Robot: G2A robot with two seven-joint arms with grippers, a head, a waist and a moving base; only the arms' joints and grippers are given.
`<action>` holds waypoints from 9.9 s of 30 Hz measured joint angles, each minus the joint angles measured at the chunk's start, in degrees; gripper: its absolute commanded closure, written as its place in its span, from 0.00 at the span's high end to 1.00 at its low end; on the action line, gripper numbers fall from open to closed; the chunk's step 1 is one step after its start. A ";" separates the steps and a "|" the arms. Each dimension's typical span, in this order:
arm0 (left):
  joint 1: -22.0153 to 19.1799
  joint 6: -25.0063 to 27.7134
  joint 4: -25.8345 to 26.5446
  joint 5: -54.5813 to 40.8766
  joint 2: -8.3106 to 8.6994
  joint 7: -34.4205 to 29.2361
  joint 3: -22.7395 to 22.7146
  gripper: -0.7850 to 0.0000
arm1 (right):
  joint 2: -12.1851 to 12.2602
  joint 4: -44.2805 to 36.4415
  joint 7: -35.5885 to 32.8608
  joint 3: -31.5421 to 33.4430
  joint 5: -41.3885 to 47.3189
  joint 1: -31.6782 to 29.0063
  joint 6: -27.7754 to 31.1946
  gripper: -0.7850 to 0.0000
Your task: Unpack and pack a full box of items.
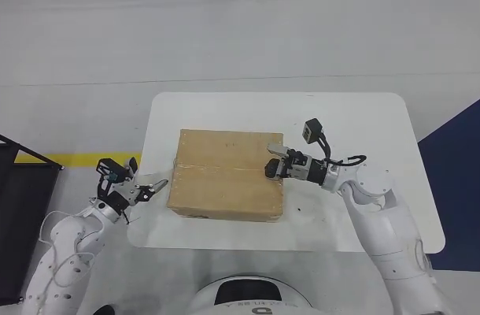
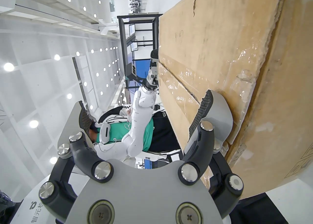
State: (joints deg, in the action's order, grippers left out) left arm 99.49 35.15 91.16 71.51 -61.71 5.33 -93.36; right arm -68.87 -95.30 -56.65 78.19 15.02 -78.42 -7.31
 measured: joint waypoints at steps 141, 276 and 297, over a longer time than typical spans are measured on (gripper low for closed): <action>-13.03 -4.45 4.24 -31.84 1.26 -39.50 2.31 1.00 | -0.01 -0.01 0.01 0.00 0.00 0.00 0.00 1.00; -14.93 -5.46 3.12 -28.91 1.65 -39.14 6.48 1.00 | -16.48 -8.34 3.35 -32.08 -122.44 6.99 -26.01 1.00; -14.93 -5.46 3.12 -28.91 1.65 -39.14 6.48 1.00 | -16.00 -31.17 6.37 -9.76 -113.43 -12.43 -34.85 1.00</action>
State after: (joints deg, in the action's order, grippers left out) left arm 84.56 29.69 94.28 42.60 -60.06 -33.81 -86.88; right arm -84.87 -126.47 -50.29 68.42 -98.42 -90.85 -42.16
